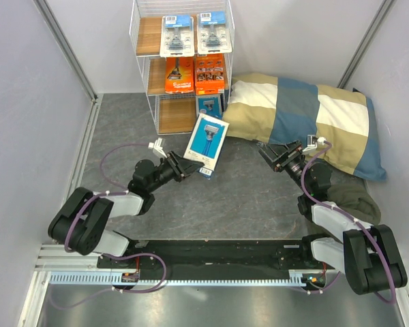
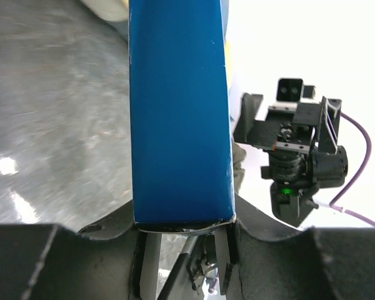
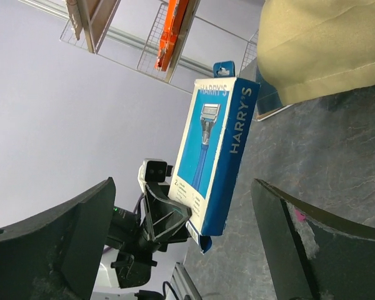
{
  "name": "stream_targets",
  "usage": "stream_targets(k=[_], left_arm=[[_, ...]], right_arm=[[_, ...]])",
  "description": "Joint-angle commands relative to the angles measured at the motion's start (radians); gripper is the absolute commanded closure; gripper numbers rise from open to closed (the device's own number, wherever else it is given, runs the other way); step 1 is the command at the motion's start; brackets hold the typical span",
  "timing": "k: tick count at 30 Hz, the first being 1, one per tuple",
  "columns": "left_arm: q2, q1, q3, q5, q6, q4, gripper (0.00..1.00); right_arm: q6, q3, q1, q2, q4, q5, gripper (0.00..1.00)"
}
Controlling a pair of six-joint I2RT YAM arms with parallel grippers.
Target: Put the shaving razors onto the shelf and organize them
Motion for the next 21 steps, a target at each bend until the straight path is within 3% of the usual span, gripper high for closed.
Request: stream_targets(k=[1, 9, 15, 21], left_arm=[[-0.083, 0.050, -0.054, -0.010, 0.004, 0.022, 0.80], [-0.223, 0.128, -0.141, -0.086, 0.016, -0.103, 0.80], [-0.310, 0.173, -0.117, -0.123, 0.061, -0.284, 0.81], [-0.292, 0.217, -0.066, -0.093, 0.088, -0.340, 0.82]], right_arm=[[-0.022, 0.012, 0.000, 0.011, 0.027, -0.014, 0.02], [-0.025, 0.014, -0.002, 0.016, 0.029, -0.025, 0.02], [-0.025, 0.011, -0.002, 0.025, 0.026, -0.028, 0.02], [-0.026, 0.008, -0.002, 0.033, 0.026, -0.031, 0.02]])
